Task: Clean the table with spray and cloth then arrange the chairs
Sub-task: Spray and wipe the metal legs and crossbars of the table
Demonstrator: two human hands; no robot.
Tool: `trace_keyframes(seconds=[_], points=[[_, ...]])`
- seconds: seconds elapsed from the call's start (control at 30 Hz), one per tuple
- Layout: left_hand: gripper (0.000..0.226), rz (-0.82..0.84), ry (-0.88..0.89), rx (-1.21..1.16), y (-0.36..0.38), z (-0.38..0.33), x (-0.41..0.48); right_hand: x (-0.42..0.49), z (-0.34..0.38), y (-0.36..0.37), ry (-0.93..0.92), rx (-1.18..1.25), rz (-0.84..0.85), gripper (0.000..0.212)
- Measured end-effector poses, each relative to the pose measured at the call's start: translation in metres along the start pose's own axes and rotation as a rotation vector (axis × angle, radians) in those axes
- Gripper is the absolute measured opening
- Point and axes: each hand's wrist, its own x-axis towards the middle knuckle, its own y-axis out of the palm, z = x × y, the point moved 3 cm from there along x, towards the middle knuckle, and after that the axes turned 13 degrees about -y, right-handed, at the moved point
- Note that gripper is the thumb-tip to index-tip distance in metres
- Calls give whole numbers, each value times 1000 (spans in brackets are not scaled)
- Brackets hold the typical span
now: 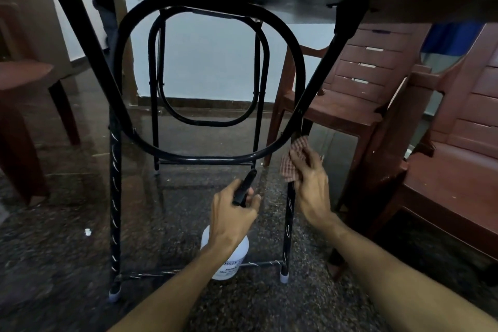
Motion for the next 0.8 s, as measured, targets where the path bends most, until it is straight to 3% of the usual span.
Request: trace_keyframes(seconds=[0.1,0.27,0.43,0.6,0.63,0.7,0.8], points=[[18,-1,0,7,5,7,5,32,-2,-7,-12,-2,-67,47],[18,27,-15,21,14,10,5,-30,-8,5,-90,-119,164,57],[16,35,-4,35,26,12,12,28,-11,-8,-93,80,-104,51],[15,67,-34,58,35,21,-1,-60,-36,5,-122,30,268,53],[15,69,-42,62,37,25,-3,-70,-44,1,-91,57,249,51],[15,81,-55,75,42,33,-6,-76,-54,-15,26,121,59,52],[19,94,-80,98,52,44,-14,-79,-59,-36,121,173,-127,65]])
